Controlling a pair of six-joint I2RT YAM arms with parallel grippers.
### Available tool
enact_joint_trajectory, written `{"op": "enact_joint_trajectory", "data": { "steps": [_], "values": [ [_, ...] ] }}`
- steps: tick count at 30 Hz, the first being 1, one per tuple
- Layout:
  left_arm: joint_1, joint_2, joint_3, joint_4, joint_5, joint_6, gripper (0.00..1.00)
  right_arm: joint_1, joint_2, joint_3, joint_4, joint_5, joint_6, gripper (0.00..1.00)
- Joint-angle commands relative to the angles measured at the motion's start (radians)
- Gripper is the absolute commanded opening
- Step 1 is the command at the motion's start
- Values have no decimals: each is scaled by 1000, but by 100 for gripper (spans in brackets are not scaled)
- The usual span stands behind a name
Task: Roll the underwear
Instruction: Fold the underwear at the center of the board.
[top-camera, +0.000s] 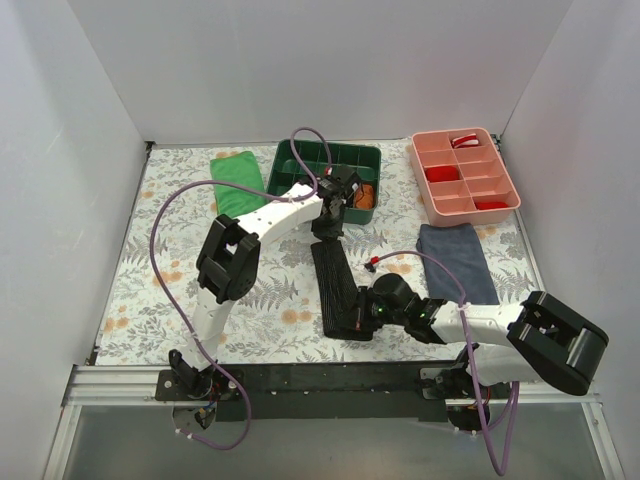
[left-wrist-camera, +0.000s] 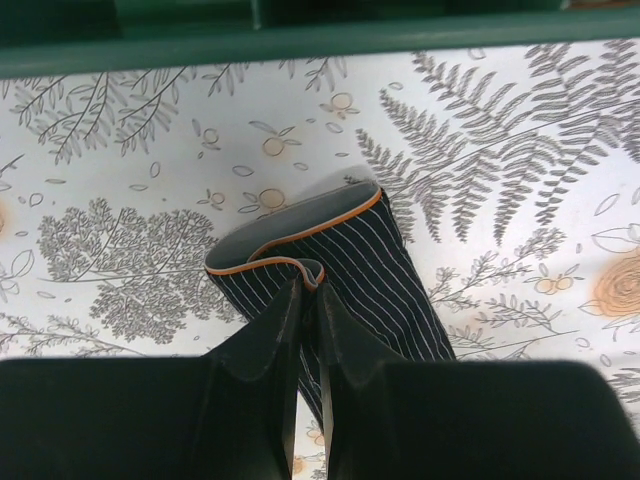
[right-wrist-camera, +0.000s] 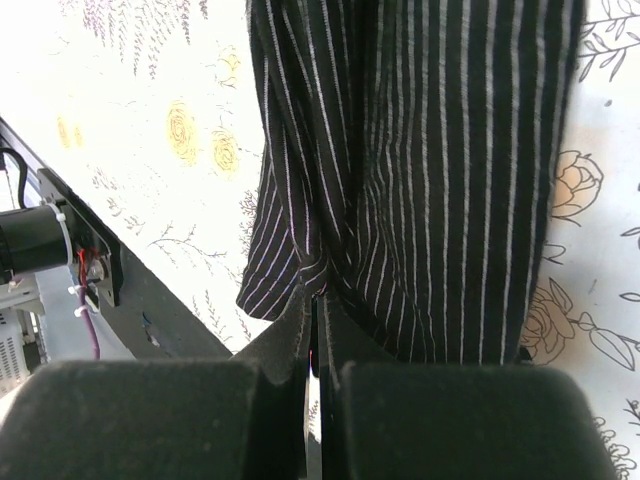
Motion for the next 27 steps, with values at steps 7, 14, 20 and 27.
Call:
{"op": "enact_joint_trajectory", "data": {
  "steps": [7, 14, 20, 27],
  "values": [
    [-21, 70, 87, 54, 7, 18, 0, 2, 56, 14, 15, -39, 6, 1],
    [-32, 90, 86, 105, 12, 16, 0, 2, 7, -6, -8, 10, 23, 3],
    [-35, 101, 93, 105, 21, 14, 0, 2, -46, -22, -26, 43, 51, 16],
    [-37, 101, 110, 89, 7, 22, 11, 27, -138, -12, -83, 121, 54, 47]
  ]
}}
